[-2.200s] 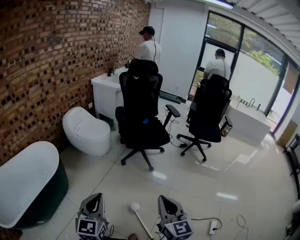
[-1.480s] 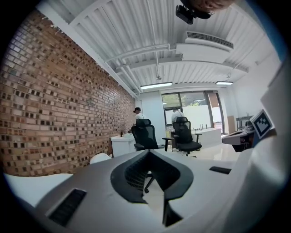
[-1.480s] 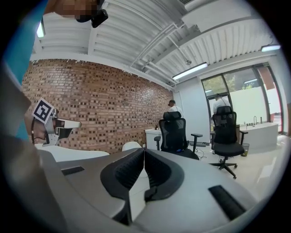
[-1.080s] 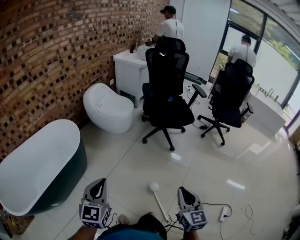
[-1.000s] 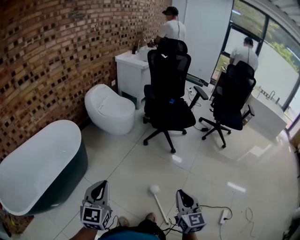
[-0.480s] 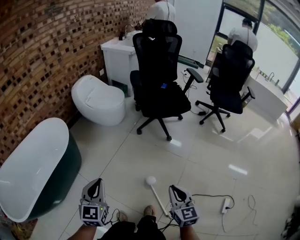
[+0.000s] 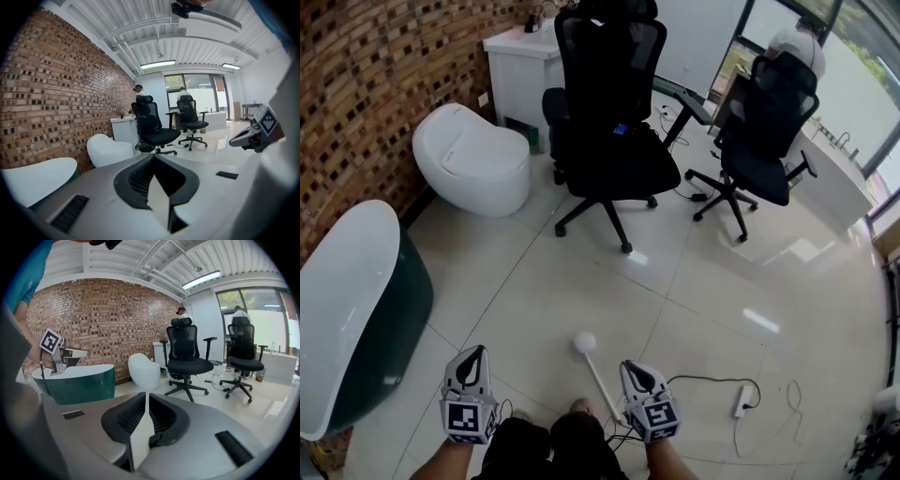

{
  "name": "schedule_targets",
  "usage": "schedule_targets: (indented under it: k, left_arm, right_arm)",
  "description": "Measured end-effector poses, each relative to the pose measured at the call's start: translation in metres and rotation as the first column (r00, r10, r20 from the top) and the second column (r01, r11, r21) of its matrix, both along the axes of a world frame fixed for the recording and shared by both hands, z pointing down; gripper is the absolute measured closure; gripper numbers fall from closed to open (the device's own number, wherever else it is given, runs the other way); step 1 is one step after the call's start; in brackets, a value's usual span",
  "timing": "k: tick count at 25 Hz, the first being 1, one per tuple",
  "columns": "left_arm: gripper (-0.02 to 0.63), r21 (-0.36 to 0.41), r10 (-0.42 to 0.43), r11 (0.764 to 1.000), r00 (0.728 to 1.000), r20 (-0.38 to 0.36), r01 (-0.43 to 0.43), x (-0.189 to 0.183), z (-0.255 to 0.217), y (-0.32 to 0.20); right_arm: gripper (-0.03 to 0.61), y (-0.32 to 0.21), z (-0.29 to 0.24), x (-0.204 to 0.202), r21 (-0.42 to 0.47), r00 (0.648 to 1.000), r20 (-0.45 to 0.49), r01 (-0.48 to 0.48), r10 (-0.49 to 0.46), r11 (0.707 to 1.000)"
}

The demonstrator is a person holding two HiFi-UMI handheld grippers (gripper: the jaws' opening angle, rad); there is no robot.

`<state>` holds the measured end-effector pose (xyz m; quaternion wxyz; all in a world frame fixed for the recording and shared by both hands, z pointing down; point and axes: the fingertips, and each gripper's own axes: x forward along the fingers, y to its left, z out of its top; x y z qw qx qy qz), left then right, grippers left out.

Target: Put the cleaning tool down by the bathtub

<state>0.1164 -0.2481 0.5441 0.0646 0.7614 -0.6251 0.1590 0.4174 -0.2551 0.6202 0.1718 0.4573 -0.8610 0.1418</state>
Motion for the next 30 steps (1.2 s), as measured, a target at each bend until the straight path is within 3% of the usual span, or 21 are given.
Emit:
schedule_targets:
  k: [11, 21, 30]
  left_arm:
    - [0.609, -0.067, 0.069, 0.995, 0.997, 0.017, -0.068, 0.012, 0.158, -0.035]
    - [0.609, -0.109, 0.234, 0.967, 0.972, 0.038, -0.229, 0.059, 0.301, -0.082]
    - [0.609, -0.138, 0.295, 0.947, 0.955, 0.011, -0.291, 0.086, 0.405, -0.1]
  right_arm:
    - [0.534, -0.018, 0.168, -0.003, -0.087, 1.0, -0.023, -0.004, 0.002, 0.996]
    - [0.506, -0.029, 0.318, -0.004, -0.137, 0.998, -0.053, -0.024, 0.017, 0.99]
    - [0.495, -0.035, 0.43, -0.005, -0.185, 0.995, -0.103, -0.021, 0.002, 0.983]
